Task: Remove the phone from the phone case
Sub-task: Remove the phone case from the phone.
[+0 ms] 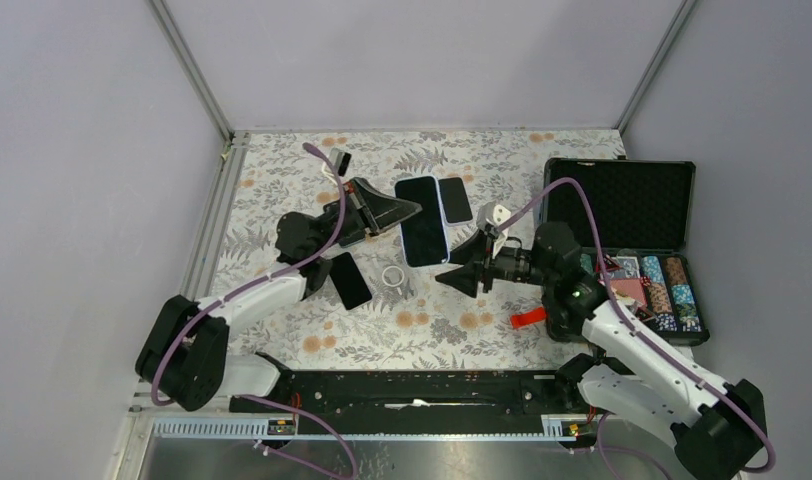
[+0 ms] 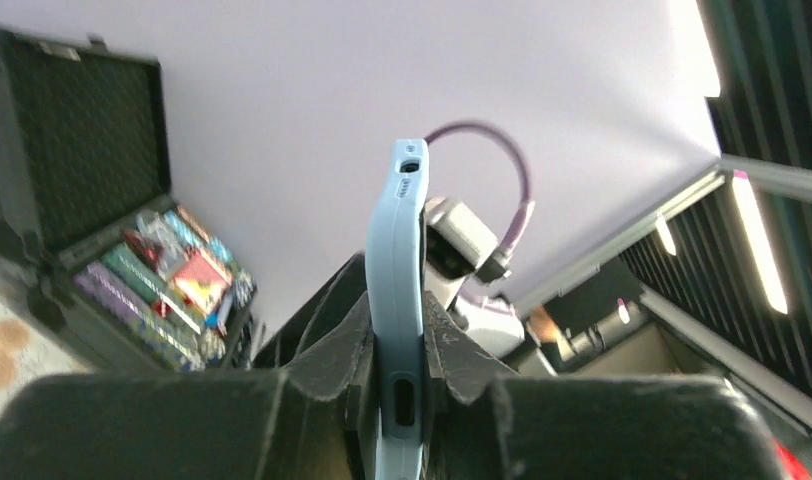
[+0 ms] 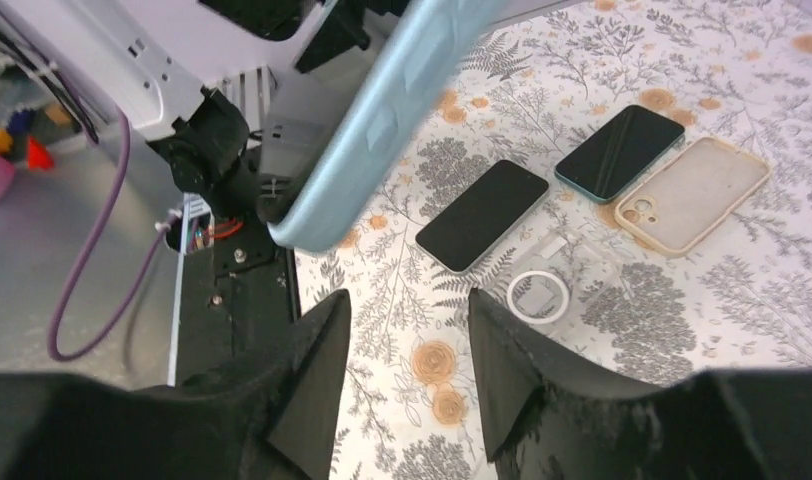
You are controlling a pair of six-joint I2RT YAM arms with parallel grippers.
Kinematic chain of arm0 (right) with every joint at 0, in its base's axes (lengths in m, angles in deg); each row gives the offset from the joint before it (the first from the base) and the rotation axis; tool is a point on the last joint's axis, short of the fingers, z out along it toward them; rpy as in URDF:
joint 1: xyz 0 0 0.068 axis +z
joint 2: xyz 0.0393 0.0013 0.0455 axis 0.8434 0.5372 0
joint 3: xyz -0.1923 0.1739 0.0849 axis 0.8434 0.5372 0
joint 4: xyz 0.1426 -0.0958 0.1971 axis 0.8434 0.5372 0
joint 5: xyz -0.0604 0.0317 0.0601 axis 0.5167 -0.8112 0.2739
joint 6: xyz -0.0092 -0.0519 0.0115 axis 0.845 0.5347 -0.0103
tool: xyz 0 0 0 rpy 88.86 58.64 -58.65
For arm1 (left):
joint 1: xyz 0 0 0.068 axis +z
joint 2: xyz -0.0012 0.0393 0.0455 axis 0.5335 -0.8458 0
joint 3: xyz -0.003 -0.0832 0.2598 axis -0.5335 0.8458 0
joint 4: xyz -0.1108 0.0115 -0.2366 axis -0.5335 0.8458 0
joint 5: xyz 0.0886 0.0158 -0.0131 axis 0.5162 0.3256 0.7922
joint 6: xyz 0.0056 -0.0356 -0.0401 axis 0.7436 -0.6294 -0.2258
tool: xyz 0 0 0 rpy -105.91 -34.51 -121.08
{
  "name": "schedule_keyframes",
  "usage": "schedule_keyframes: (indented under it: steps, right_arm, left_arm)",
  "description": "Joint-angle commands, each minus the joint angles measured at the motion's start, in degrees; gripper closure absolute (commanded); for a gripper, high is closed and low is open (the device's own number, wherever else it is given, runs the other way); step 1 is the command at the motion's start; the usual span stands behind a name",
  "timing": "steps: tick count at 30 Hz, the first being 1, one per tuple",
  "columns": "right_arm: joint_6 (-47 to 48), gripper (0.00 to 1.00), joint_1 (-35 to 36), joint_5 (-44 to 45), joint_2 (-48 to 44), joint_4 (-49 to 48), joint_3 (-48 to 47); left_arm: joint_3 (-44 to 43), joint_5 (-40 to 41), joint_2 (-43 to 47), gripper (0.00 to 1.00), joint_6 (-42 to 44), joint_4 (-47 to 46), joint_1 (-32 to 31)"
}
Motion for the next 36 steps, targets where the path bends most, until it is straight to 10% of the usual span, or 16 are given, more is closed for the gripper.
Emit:
schedule_keyframes:
  steps: [1, 21, 36]
  right_arm:
    - [-18.5, 0.44, 2.4, 6.5, 1.9, -30.6, 6.3]
    - [-28.4, 0.35, 14.0, 27.0, 13.0, -56.3, 6.4]
    - [-23.7, 0.92, 14.6, 33.2, 13.7, -56.8, 8.0]
  left_arm:
    - [2.4, 16.4, 5.6, 1.0, 2.2, -4.8, 0.2]
    - [12.9, 41.9, 8.1, 1.0, -11.1, -12.3, -5.7]
    - [13.9, 42.0, 11.9, 1.0, -13.4, -6.4, -7.0]
